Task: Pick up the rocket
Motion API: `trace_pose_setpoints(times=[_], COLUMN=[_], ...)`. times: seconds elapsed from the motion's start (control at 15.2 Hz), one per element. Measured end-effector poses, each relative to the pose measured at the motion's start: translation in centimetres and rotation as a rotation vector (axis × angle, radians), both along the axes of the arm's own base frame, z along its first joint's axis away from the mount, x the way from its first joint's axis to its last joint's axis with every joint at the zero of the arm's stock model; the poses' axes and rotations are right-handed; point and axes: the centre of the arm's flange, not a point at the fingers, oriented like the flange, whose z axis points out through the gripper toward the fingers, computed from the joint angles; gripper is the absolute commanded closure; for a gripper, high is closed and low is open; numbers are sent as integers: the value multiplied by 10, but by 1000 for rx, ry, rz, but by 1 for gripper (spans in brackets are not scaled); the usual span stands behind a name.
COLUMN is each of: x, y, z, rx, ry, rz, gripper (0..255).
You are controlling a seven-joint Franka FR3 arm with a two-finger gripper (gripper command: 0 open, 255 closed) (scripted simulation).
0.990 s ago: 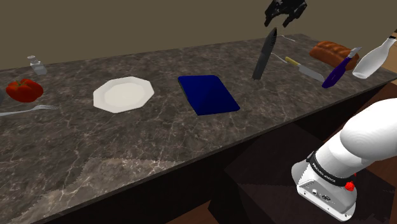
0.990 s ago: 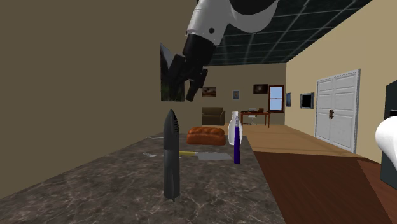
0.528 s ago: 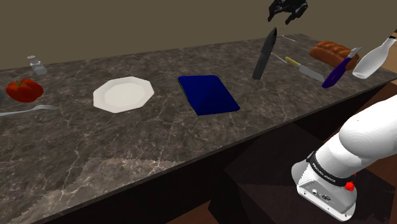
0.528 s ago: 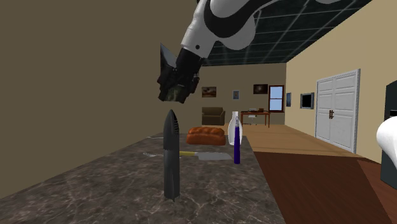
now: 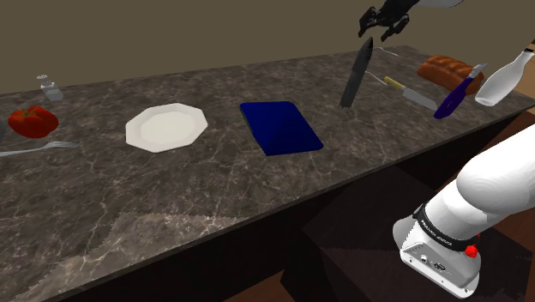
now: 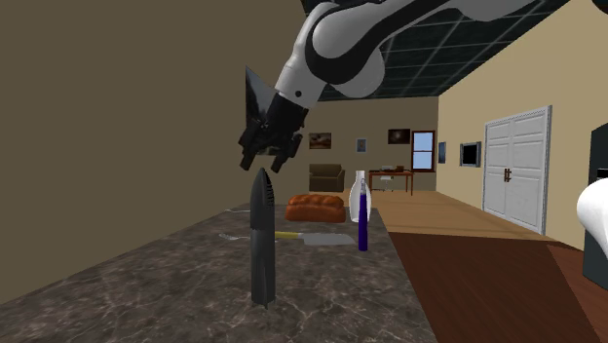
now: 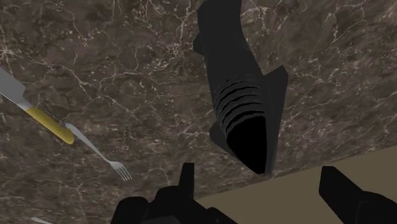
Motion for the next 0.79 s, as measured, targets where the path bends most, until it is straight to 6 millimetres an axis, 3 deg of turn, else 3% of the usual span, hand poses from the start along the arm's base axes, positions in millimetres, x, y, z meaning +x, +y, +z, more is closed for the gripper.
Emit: trace_pose_setpoints(times=[0.07, 0.13, 0.79], x=[0, 0, -1], y=[0, 1, 0], z=[-4, -6, -6], rx=[0, 0, -1], ry=[0, 0, -2], rz=[0, 0, 0], gripper=[0, 255, 255])
